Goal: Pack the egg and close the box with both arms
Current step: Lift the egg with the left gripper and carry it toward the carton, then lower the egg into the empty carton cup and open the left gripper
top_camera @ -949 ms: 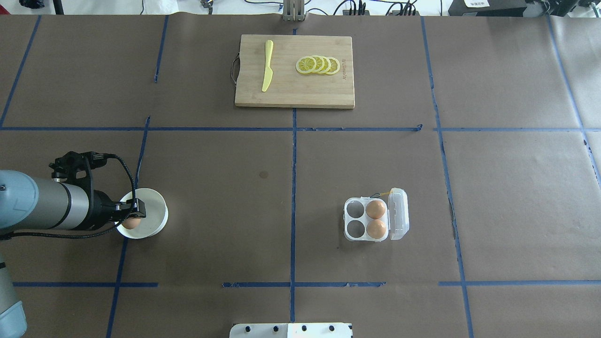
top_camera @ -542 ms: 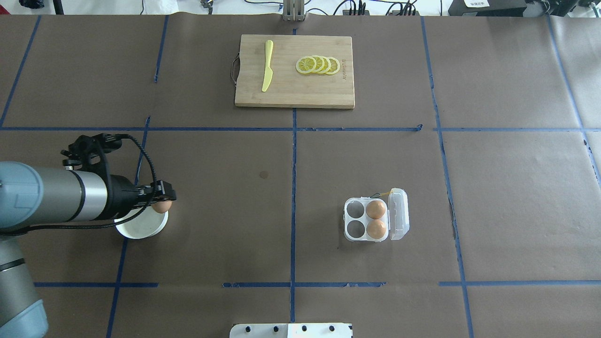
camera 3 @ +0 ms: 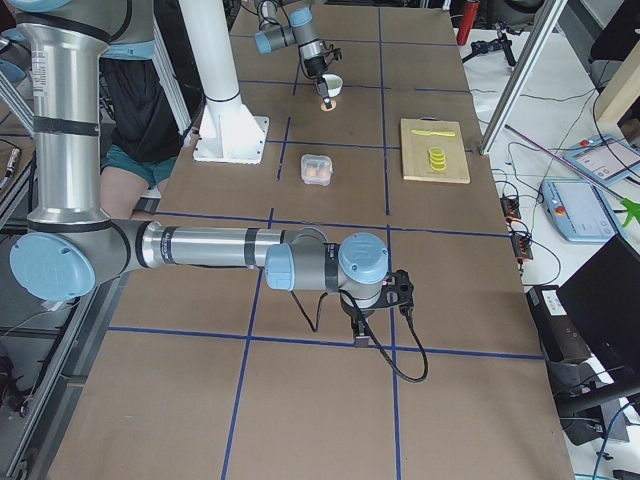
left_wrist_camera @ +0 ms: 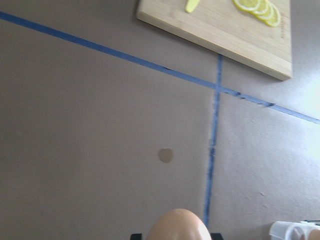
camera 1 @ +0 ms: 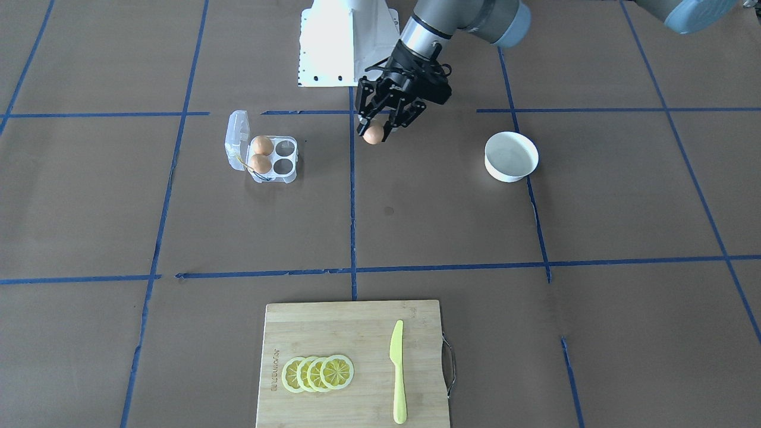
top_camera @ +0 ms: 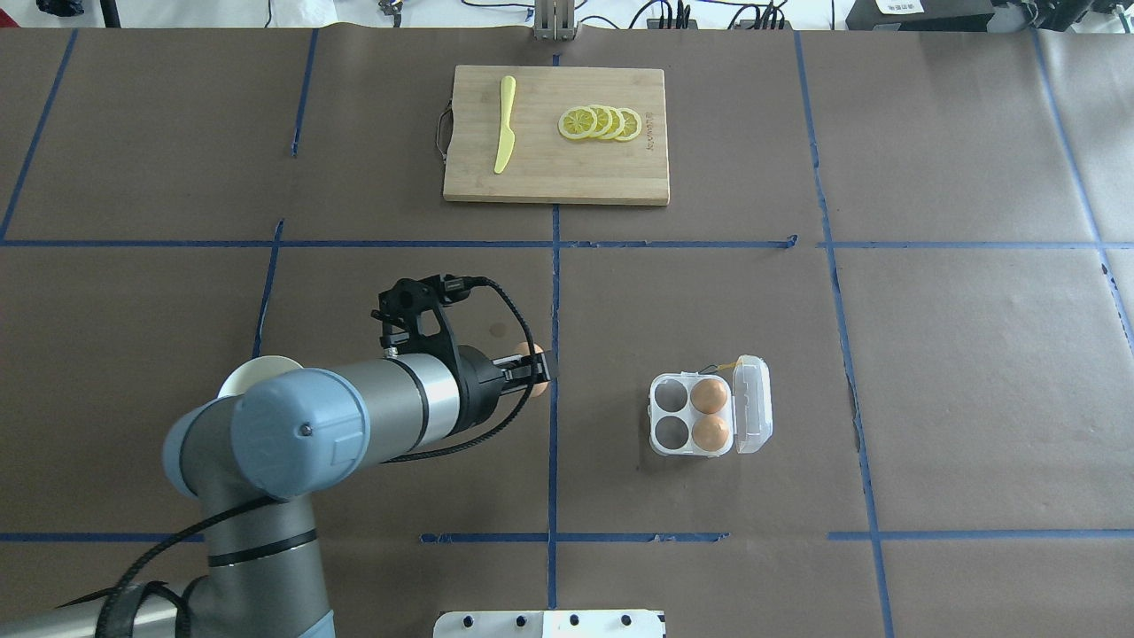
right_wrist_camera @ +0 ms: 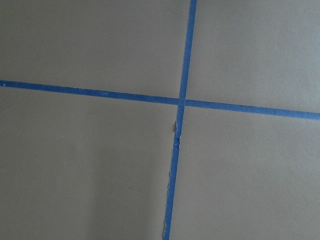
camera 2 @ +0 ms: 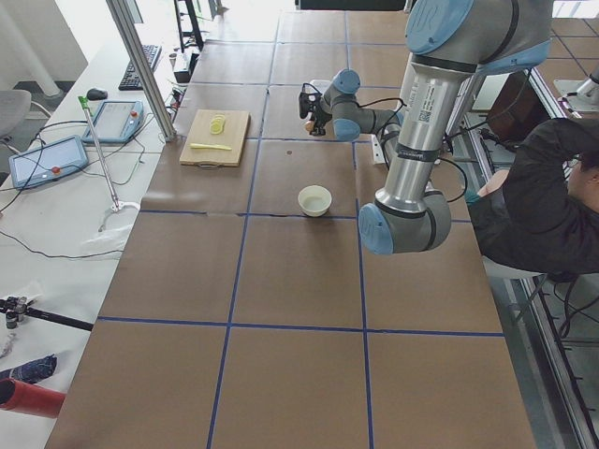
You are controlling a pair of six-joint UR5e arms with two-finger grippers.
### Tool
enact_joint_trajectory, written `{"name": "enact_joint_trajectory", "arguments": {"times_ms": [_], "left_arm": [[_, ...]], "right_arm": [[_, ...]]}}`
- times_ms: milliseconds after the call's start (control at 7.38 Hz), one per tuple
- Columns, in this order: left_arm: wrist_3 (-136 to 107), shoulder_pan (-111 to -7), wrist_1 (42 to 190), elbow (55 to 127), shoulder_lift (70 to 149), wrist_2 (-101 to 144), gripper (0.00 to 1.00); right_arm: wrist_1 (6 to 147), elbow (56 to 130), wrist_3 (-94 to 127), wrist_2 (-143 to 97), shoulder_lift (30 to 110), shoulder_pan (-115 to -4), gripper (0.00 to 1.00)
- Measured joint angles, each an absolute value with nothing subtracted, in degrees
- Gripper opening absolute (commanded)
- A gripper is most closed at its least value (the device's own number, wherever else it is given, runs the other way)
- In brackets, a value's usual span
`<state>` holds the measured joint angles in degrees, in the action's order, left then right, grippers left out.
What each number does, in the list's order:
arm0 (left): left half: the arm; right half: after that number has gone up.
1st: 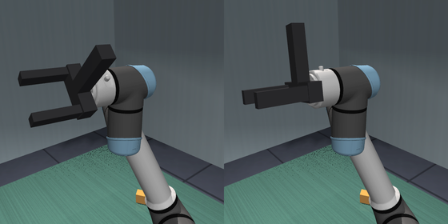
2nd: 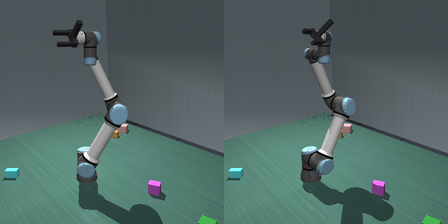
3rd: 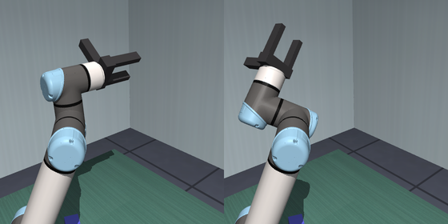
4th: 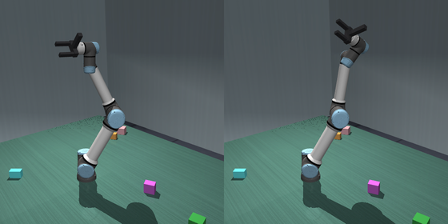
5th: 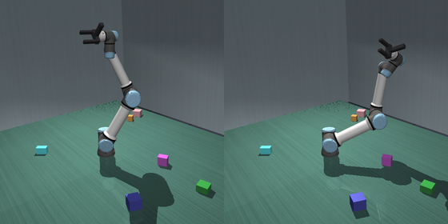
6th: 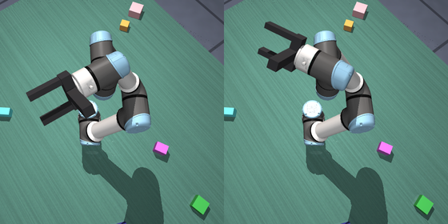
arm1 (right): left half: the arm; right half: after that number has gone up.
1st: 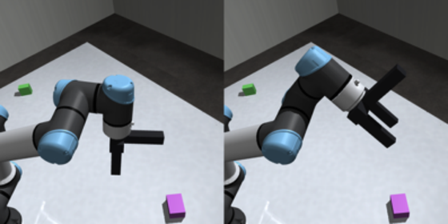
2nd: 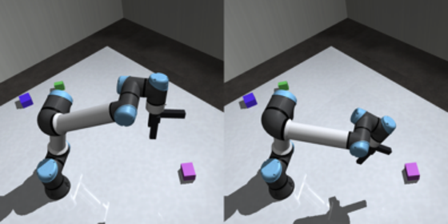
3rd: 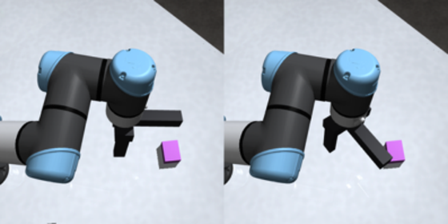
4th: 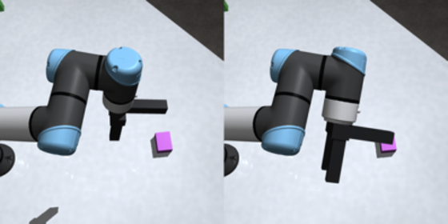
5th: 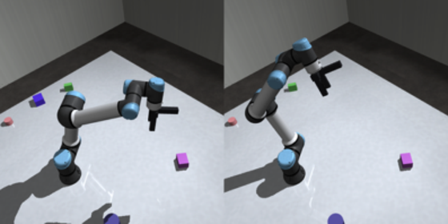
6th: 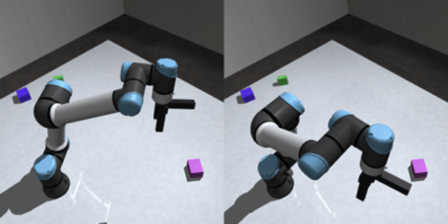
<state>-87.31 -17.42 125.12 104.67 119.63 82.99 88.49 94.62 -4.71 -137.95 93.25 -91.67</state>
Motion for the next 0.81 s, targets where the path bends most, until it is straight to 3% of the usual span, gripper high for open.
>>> {"name": "enact_joint_trajectory", "arguments": {"times_ms": [271,814], "left_arm": [[-83.3,-14.5,138.8,95.0,122.7,77.8,0.00],[-77.0,-12.8,145.5,82.7,131.8,76.2,0.00]], "right_arm": [[88.5,94.6,-4.6,-138.0,93.2,-91.7,1.00],[88.5,94.6,-4.7,-138.0,93.2,-91.7,1.00]]}}
